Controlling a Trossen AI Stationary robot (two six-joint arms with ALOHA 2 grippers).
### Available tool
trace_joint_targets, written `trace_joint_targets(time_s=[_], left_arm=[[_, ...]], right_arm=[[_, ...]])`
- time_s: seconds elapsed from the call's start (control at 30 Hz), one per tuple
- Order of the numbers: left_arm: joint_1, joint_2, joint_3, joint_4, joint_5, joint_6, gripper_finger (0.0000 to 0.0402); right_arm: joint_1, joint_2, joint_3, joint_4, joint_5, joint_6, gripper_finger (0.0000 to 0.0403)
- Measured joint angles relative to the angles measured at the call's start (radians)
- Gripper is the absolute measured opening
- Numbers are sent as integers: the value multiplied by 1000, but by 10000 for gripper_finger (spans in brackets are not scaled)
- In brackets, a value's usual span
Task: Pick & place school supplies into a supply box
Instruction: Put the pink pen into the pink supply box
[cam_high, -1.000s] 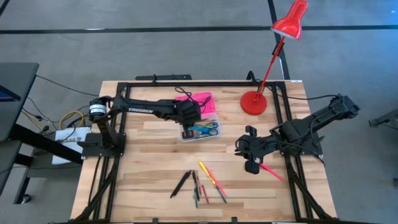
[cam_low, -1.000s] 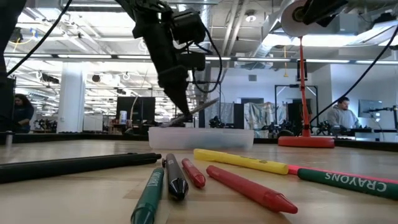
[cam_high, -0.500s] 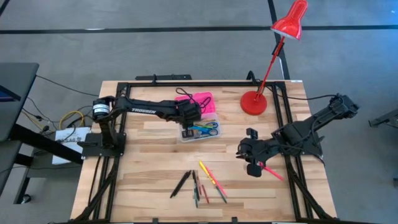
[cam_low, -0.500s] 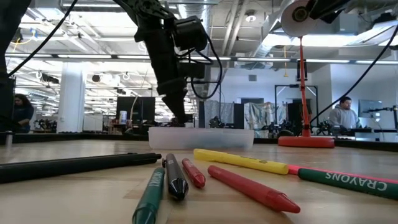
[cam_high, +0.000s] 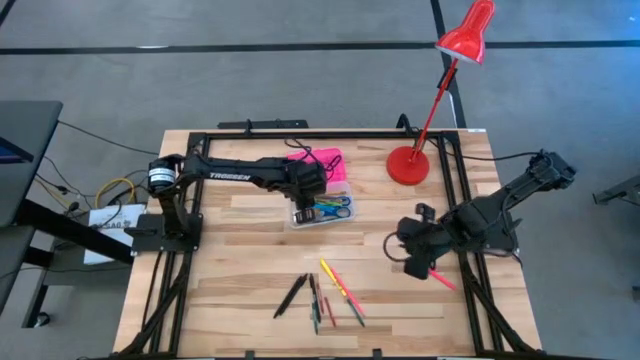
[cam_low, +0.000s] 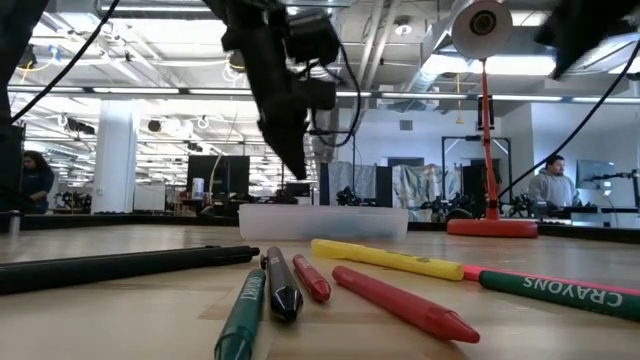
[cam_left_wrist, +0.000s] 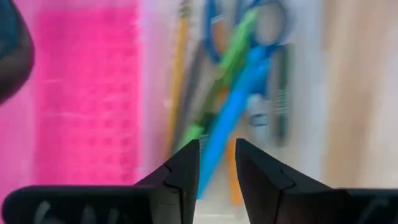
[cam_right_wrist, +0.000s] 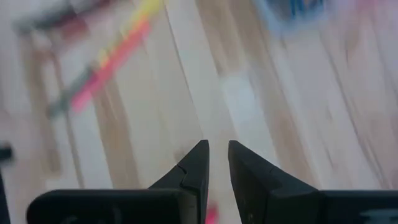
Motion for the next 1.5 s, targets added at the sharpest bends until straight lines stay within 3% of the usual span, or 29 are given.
trace_joint_targets(time_s=[0.17,0.43,0.63,0.83,1.03,1.23,1.5], left_arm=[[-61,-7,81,-55,52,-41,93],[-190,-100,69,-103,4,-132,93],[-279,-230,43,-147,-119,-201,93],[-372,-347,38,-195,-293,-273,93],[-449,-424,37,-242,-413,-332,93],[-485,-461,37,-287,-508,-358,93],[-472,-463,37,-311,-508,-347,93]], right_arm=[[66,0,0,-126,-80,107,54],[166,0,0,-135,-133,279,54],[234,27,0,-135,-138,406,54],[308,142,0,-160,-182,464,54],[341,240,-3,-215,-182,648,54],[291,197,-147,-105,-294,929,56],[274,112,-289,82,-330,989,73]])
